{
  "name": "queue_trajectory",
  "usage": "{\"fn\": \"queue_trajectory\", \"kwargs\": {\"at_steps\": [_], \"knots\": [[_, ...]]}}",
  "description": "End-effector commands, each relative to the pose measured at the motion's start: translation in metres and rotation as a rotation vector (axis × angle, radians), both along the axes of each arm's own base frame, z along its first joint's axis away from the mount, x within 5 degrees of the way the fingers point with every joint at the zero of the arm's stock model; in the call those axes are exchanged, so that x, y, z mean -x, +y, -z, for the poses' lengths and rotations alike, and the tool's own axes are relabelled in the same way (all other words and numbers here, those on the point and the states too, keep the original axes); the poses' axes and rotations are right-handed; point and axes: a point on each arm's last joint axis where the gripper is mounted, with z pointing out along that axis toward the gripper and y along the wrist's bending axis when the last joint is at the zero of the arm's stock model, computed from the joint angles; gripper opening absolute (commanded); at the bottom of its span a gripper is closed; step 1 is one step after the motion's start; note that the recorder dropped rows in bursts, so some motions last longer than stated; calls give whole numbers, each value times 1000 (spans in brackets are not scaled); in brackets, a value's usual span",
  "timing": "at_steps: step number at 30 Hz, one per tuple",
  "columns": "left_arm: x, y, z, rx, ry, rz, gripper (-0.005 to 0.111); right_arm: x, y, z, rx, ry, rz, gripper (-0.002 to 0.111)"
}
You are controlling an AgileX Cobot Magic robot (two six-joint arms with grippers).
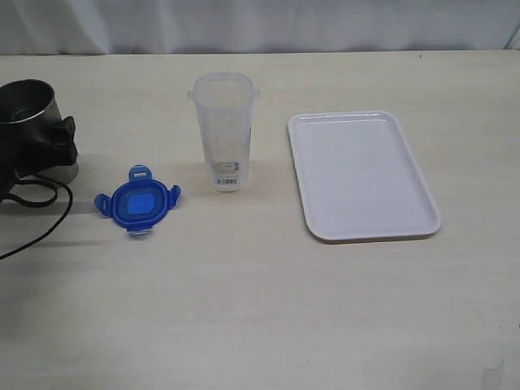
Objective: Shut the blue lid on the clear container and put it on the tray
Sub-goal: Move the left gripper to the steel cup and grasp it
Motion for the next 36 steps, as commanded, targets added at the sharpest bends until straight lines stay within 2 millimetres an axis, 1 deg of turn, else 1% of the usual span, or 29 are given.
{"fn": "queue_trajectory", "kwargs": {"at_steps": [1,17,22,36], "knots": [[-2,1,-2,4,-23,-14,105,0,0,0,-3,-6,-3,4],[-2,1,-2,4,-23,-14,105,0,0,0,-3,-6,-3,4],[-3,1,-9,4,-45,-14,105,0,0,0,-3,-6,-3,4],[-6,0,-11,4,-56,-10,105,0,0,0,-3,-6,-3,4]]}}
